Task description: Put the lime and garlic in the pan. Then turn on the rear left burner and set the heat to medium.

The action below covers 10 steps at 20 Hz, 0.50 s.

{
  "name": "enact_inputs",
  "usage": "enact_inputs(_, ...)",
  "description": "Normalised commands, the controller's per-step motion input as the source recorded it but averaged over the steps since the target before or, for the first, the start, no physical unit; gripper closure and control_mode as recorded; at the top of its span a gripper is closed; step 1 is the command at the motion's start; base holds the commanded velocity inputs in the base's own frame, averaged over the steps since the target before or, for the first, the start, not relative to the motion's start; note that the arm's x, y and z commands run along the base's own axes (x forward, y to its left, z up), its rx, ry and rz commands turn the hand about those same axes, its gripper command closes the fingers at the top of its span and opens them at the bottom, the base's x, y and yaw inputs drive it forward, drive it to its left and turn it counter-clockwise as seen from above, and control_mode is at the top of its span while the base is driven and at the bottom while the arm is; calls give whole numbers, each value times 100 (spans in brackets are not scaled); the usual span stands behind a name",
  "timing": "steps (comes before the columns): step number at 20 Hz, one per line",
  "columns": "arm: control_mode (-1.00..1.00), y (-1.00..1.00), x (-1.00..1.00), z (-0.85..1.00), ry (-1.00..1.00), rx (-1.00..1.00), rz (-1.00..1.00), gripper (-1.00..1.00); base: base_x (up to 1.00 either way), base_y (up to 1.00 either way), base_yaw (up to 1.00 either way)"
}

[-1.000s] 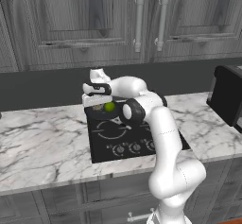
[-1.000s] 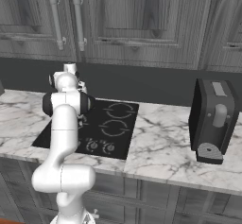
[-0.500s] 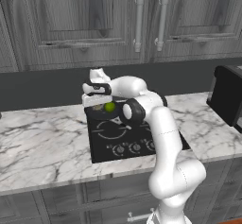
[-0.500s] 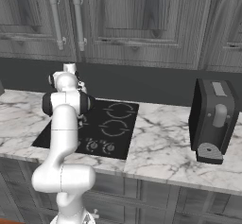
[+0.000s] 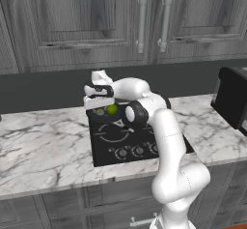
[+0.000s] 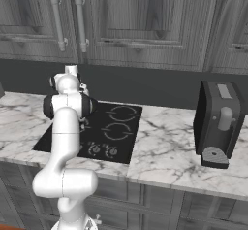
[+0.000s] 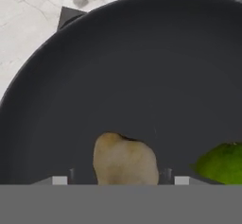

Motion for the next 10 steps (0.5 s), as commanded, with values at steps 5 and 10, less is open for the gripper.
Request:
enact_inputs(5, -100, 0, -5, 0, 0, 0, 0, -100, 0, 0, 0)
enact_inputs(10, -100, 0, -36, 0, 0, 0, 0, -100, 0, 0, 0)
